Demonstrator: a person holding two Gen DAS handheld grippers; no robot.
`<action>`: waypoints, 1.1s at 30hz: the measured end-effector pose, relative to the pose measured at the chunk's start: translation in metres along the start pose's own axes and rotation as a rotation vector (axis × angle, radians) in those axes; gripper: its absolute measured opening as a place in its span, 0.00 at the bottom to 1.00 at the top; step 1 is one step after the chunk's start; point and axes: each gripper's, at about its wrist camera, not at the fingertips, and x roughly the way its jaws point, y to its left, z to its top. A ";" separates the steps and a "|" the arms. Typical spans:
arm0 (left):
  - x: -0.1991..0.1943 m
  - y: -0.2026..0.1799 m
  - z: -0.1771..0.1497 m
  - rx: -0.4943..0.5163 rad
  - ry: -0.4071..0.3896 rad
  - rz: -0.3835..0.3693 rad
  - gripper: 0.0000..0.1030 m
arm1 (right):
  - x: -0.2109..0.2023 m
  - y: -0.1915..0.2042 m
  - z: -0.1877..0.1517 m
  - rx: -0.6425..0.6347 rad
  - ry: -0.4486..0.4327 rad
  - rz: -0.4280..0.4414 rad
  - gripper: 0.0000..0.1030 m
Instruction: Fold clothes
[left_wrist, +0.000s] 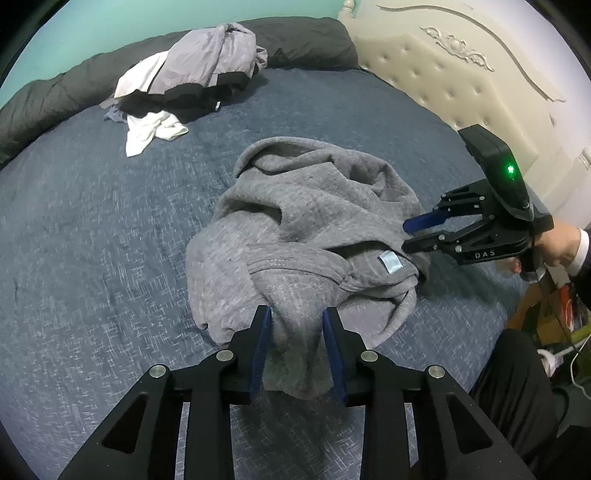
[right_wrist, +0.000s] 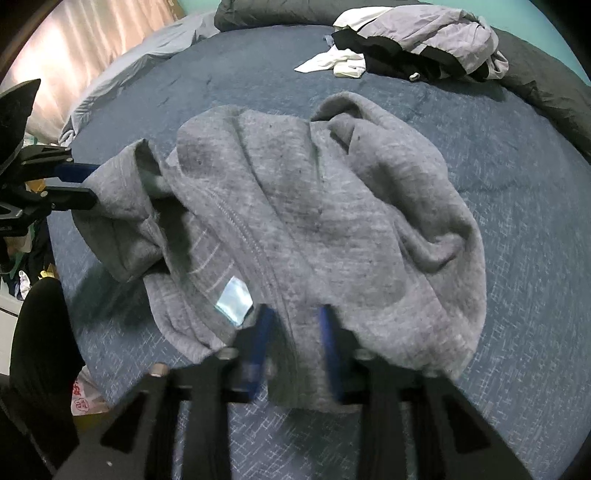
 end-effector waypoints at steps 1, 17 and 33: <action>0.002 0.002 0.000 -0.005 0.002 -0.001 0.16 | -0.001 0.000 0.001 -0.001 -0.006 0.000 0.09; -0.001 0.022 0.001 -0.071 -0.042 -0.006 0.07 | -0.010 -0.004 0.020 0.054 -0.075 0.060 0.36; -0.009 0.028 0.004 -0.083 -0.074 -0.002 0.07 | 0.008 0.004 0.027 0.007 -0.053 -0.040 0.12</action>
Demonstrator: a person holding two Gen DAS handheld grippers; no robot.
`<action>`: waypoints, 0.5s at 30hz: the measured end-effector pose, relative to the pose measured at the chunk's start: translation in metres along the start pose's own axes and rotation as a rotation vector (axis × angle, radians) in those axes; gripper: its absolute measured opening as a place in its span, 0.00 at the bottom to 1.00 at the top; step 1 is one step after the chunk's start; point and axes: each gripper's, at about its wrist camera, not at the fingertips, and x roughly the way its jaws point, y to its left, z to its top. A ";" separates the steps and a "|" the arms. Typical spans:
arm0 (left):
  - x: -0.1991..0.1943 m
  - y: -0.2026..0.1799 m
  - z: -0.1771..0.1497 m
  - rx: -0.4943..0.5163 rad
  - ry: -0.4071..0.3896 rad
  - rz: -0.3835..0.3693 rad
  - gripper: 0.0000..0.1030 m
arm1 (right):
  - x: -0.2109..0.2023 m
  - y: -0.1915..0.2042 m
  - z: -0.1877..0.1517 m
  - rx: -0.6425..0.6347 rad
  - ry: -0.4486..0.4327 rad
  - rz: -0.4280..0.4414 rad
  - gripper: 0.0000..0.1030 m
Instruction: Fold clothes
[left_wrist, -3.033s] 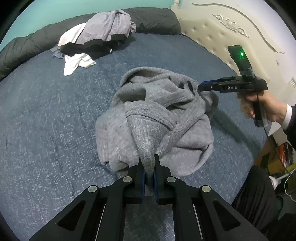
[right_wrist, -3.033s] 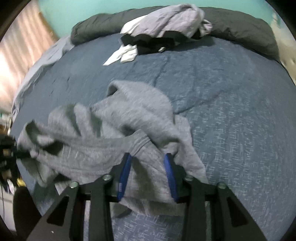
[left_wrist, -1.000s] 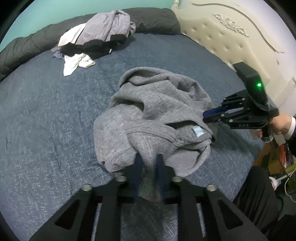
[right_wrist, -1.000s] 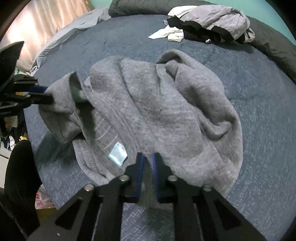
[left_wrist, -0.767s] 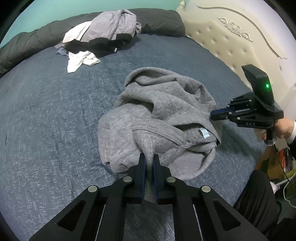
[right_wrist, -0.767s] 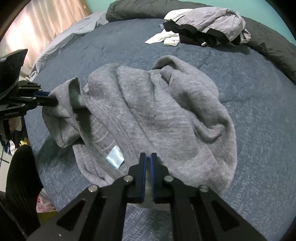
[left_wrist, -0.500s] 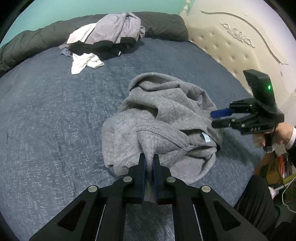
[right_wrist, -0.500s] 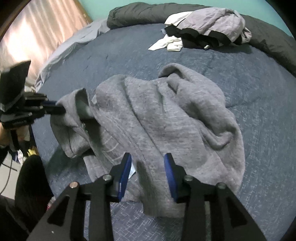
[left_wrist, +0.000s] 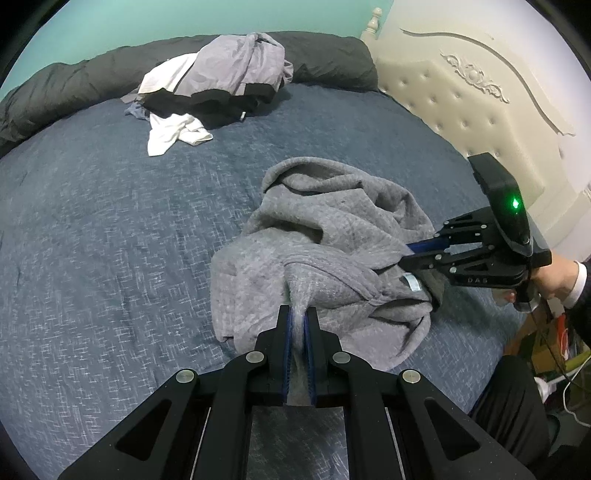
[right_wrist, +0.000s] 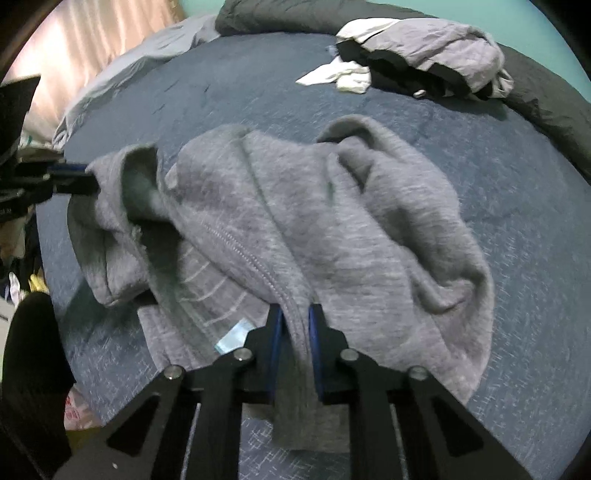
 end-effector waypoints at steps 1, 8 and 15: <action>0.000 0.001 0.000 -0.003 -0.002 0.000 0.07 | -0.004 -0.004 0.000 0.017 -0.016 0.002 0.09; 0.002 0.008 0.004 -0.023 -0.012 0.001 0.07 | -0.037 -0.033 -0.003 0.146 -0.138 -0.019 0.08; 0.014 0.003 0.000 0.001 0.033 -0.002 0.07 | -0.038 -0.039 -0.009 0.163 -0.120 0.004 0.23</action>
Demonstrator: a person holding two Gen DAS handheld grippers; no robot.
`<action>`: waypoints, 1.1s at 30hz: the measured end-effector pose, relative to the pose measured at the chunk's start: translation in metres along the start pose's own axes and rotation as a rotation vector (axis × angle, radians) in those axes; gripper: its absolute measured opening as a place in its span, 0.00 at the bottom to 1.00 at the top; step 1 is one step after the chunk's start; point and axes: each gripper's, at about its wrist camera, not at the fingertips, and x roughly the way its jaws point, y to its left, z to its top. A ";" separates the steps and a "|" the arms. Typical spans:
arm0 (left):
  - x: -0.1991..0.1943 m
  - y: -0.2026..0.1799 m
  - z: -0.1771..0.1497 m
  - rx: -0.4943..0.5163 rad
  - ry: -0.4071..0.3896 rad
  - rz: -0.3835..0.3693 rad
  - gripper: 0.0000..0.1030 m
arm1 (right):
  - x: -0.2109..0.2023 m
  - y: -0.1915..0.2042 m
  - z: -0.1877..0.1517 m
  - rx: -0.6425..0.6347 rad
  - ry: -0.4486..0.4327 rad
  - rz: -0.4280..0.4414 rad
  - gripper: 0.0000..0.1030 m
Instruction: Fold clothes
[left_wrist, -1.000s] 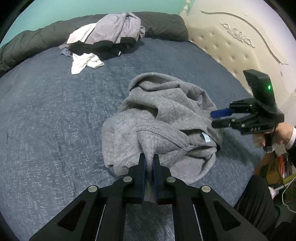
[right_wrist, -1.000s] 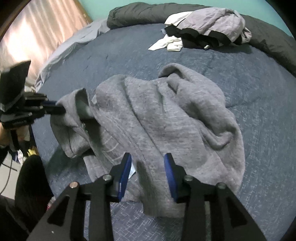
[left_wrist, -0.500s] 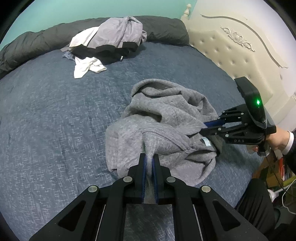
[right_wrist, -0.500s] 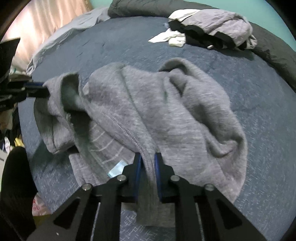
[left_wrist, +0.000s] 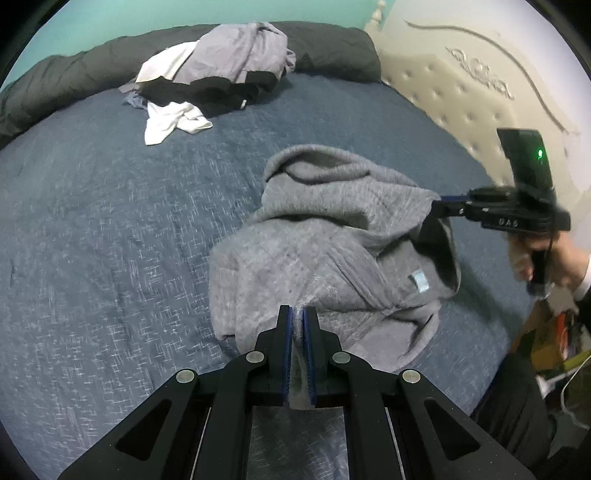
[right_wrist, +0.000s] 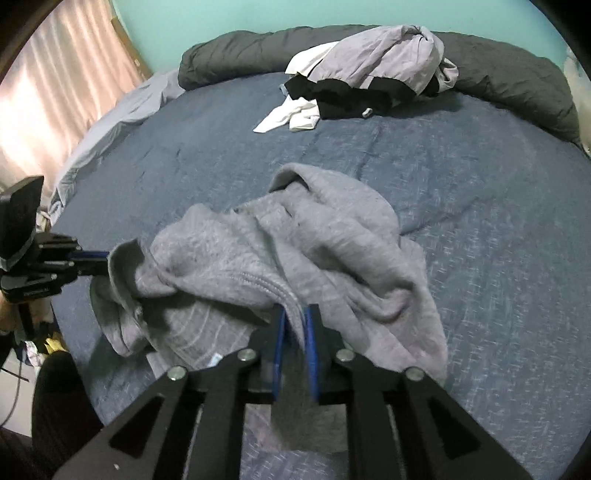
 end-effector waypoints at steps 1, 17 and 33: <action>-0.001 0.001 0.000 -0.004 -0.005 0.001 0.07 | -0.004 -0.003 -0.003 0.002 -0.008 -0.007 0.31; -0.029 -0.040 -0.018 0.135 -0.013 0.048 0.20 | -0.023 0.017 -0.101 -0.380 0.132 -0.124 0.40; 0.013 -0.025 -0.022 0.136 0.043 0.115 0.14 | 0.039 0.033 -0.113 -0.522 0.145 -0.306 0.37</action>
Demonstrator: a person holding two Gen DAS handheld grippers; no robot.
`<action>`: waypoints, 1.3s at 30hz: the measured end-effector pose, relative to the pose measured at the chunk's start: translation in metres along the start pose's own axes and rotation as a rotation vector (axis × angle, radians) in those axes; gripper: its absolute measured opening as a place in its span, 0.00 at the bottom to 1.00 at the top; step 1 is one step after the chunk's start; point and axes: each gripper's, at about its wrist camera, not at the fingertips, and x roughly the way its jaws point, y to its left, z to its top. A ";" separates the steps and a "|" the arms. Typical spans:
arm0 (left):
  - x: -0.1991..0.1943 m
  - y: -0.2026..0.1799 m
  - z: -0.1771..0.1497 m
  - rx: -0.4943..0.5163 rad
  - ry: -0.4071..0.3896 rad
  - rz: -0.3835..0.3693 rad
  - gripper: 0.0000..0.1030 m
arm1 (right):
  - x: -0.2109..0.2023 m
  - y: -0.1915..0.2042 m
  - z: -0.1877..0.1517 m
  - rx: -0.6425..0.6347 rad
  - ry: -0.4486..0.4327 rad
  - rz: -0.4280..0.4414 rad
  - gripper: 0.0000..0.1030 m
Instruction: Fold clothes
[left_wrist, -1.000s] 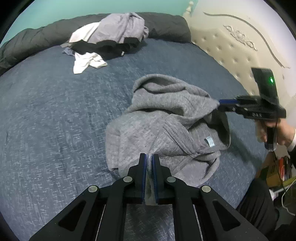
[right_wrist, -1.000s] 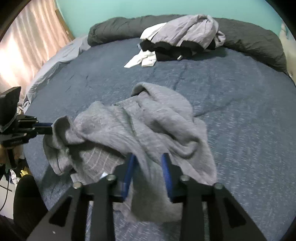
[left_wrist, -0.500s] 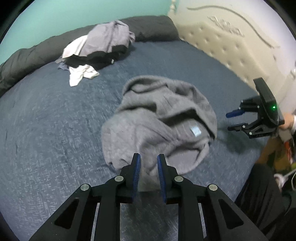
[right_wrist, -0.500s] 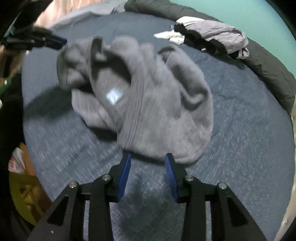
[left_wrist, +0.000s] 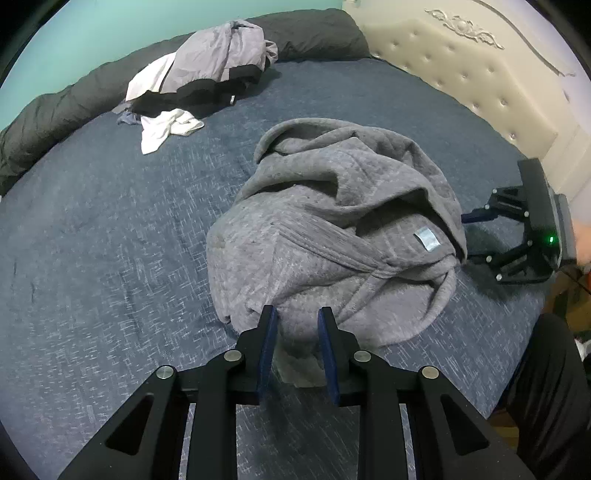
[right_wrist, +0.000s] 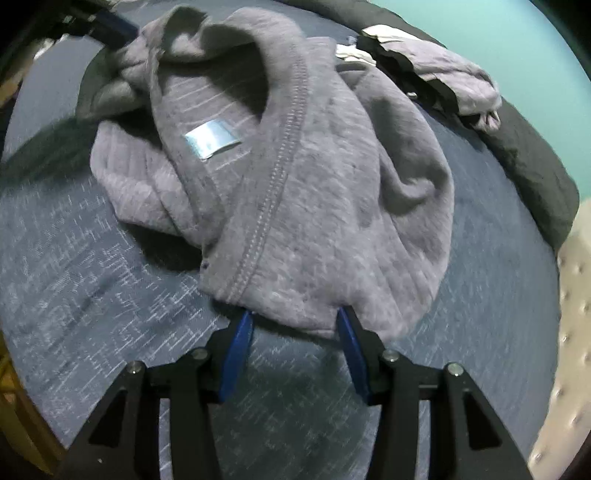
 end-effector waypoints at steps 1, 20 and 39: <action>0.001 0.001 0.000 0.000 0.000 0.002 0.10 | -0.001 -0.002 0.002 0.009 -0.011 0.005 0.27; -0.020 0.016 0.012 -0.016 -0.080 -0.027 0.00 | -0.056 -0.100 0.046 0.321 -0.224 0.086 0.03; -0.007 -0.051 0.020 0.050 -0.075 -0.036 0.50 | -0.063 -0.140 0.093 0.444 -0.220 0.129 0.03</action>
